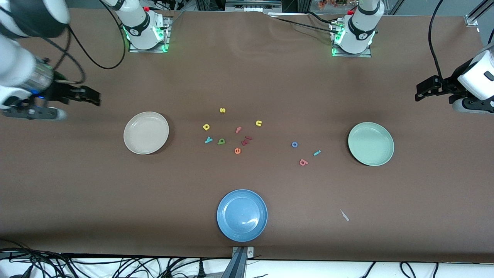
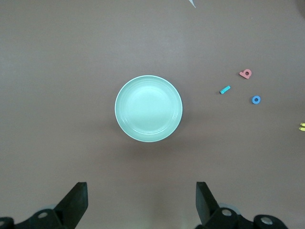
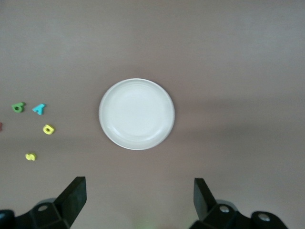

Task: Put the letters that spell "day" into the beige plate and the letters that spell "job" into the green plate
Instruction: 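Reach the right gripper to the yellow letter while the left gripper reaches the stick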

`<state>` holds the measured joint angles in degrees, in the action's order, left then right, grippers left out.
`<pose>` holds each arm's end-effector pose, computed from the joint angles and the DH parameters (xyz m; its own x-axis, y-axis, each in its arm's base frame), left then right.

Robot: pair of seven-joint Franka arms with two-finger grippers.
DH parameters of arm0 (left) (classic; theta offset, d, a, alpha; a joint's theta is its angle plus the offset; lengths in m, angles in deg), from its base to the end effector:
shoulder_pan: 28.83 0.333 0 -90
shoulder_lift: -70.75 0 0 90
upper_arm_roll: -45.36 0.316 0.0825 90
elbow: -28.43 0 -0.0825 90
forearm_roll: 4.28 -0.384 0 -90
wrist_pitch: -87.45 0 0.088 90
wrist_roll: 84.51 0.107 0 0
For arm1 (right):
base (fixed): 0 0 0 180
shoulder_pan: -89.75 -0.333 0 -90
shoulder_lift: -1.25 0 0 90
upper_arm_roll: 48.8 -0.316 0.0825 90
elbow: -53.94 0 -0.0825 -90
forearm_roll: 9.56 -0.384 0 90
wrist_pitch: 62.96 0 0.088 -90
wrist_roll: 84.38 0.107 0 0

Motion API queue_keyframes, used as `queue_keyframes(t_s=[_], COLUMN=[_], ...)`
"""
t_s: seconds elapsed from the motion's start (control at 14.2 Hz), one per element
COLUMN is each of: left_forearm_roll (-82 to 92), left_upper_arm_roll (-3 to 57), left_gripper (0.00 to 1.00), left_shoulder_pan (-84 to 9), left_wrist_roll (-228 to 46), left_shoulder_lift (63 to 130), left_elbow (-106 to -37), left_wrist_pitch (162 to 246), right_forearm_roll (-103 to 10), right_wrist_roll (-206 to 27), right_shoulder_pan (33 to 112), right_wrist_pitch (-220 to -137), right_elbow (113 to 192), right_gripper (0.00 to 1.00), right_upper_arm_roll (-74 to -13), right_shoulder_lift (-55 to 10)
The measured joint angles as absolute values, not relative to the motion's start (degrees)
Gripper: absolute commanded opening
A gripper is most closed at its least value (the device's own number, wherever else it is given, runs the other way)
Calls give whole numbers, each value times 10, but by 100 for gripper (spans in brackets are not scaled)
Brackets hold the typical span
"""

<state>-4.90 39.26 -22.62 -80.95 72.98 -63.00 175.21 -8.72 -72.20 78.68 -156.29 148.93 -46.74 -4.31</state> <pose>0.5597 0.0034 0.5880 0.9929 -0.0601 -0.1028 -0.0605 -0.9982 -0.0003 0.5721 0.0900 0.5332 0.9913 -0.0558 -0.1190 -0.0509 -0.9977 0.0440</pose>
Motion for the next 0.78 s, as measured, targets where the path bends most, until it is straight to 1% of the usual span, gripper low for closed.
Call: queue_keyframes(t_s=[0.35, 0.64, 0.78], left_forearm_roll=[-48, -48, -48], left_upper_arm_roll=[392, 392, 392], left_gripper=[100, 100, 100], left_shoulder_pan=[-225, -225, -218], left_wrist_roll=[-772, -762, -761], left_shoulder_lift=[732, 757, 760], left_elbow=[-632, -632, -630], left_wrist_pitch=[1739, 1779, 1773], right_forearm_roll=[-88, -88, -88], right_wrist_roll=[-559, -443, -405], right_shoulder_pan=[692, 626, 602], right_wrist_pitch=[-1636, -1715, -1770], right_elbow=[1493, 1497, 1514], right_gripper=[100, 100, 100], right_upper_arm_roll=[-471, -472, -472], right_shoulder_lift=[-100, -157, -181])
